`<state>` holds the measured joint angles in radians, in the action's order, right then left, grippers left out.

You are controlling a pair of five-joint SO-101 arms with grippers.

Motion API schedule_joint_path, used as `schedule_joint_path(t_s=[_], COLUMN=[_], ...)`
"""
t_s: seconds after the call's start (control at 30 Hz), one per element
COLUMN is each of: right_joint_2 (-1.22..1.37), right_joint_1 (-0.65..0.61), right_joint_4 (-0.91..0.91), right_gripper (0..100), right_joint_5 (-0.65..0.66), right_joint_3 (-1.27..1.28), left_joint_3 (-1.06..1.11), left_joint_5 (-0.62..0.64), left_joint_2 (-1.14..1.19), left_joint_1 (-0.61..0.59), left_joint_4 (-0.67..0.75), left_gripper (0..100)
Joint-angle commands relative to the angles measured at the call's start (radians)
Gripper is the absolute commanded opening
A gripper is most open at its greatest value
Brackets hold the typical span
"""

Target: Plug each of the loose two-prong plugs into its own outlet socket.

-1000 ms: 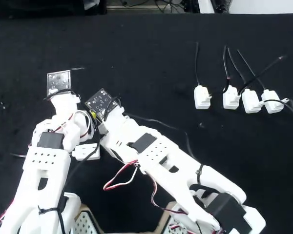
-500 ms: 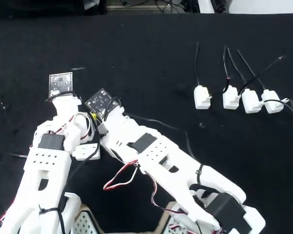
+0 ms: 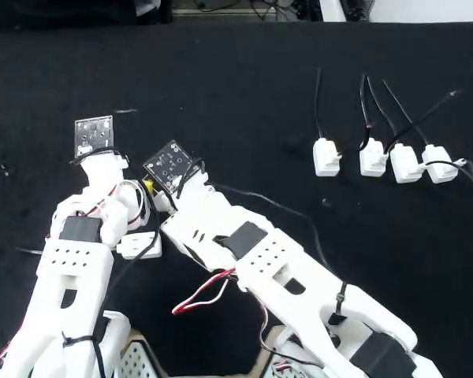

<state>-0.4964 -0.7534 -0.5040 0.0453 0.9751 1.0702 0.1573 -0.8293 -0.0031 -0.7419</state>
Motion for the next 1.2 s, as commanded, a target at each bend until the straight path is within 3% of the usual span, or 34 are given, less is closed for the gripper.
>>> schedule_joint_path(t_s=[0.0,1.17], right_joint_2=[-0.058,-0.14], right_joint_1=[-0.011,-0.041], right_joint_4=[0.003,0.005], right_gripper=[1.0,1.0], right_joint_5=[-0.006,-0.002], right_joint_3=[-0.012,0.007], left_joint_3=[-0.004,0.039], left_joint_5=[-0.009,-0.009], left_joint_2=[-0.006,-0.005], left_joint_1=[-0.01,-0.001], left_joint_4=[0.012,0.037], left_gripper=[16,16])
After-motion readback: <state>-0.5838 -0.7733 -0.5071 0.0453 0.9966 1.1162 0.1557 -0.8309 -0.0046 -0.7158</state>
